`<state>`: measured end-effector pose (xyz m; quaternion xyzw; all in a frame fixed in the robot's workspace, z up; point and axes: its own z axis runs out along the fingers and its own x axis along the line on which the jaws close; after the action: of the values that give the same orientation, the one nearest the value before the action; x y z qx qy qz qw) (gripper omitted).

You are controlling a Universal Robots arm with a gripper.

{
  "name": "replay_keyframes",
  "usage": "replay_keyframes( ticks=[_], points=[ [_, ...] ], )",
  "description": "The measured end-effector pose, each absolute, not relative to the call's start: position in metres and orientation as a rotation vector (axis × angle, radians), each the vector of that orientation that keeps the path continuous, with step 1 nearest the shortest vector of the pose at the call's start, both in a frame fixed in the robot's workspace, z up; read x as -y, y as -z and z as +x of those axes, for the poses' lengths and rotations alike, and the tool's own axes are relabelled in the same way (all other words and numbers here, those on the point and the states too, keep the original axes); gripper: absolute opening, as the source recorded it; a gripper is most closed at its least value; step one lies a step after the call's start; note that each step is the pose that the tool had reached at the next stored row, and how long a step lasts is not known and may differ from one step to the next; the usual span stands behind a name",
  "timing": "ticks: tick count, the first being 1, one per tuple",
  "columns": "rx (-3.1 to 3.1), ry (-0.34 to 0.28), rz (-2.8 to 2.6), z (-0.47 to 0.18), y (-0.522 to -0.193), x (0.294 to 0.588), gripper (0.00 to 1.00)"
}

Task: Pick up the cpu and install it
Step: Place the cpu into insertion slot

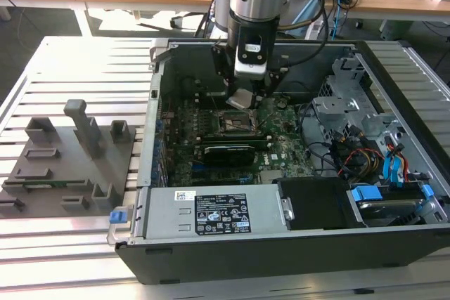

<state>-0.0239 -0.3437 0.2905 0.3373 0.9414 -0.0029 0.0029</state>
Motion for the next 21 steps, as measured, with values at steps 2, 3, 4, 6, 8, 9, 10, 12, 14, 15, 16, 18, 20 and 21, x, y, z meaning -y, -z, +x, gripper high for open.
replay_keyframes(
  ticks=[2,3,4,6,8,9,10,12,14,15,16,18,20,21],
  points=[
    [-2.944,0.009,1.08,-0.0239,-0.2905,0.3437,0.55],
    [-2.938,0.009,1.096,-0.0239,-0.2905,0.3437,0.55],
    [-2.927,0.009,1.124,-0.0239,-0.2905,0.3437,0.55],
    [-2.92,0.009,1.144,-0.0239,-0.2905,0.3437,0.55],
    [-2.909,0.009,1.17,-0.0239,-0.2904,0.3437,0.55],
    [-2.906,0.01,1.178,-0.0239,-0.2905,0.3437,0.55],
    [-2.901,0.01,1.192,-0.0239,-0.2905,0.3437,0.55],
    [-2.892,0.01,1.214,-0.0239,-0.2905,0.3437,0.55],
    [-2.881,0.01,1.238,-0.0239,-0.2905,0.3437,0.55],
    [-2.876,0.01,1.249,-0.0239,-0.2905,0.3437,0.55],
    [-2.87,0.01,1.264,-0.0239,-0.2905,0.3437,0.55],
    [-2.857,0.01,1.294,-0.0239,-0.2905,0.3437,0.55],
    [-2.841,0.01,1.329,-0.0239,-0.2905,0.3437,0.55],
    [-2.833,0.01,1.346,-0.0239,-0.2905,0.3437,0.55]
  ],
)
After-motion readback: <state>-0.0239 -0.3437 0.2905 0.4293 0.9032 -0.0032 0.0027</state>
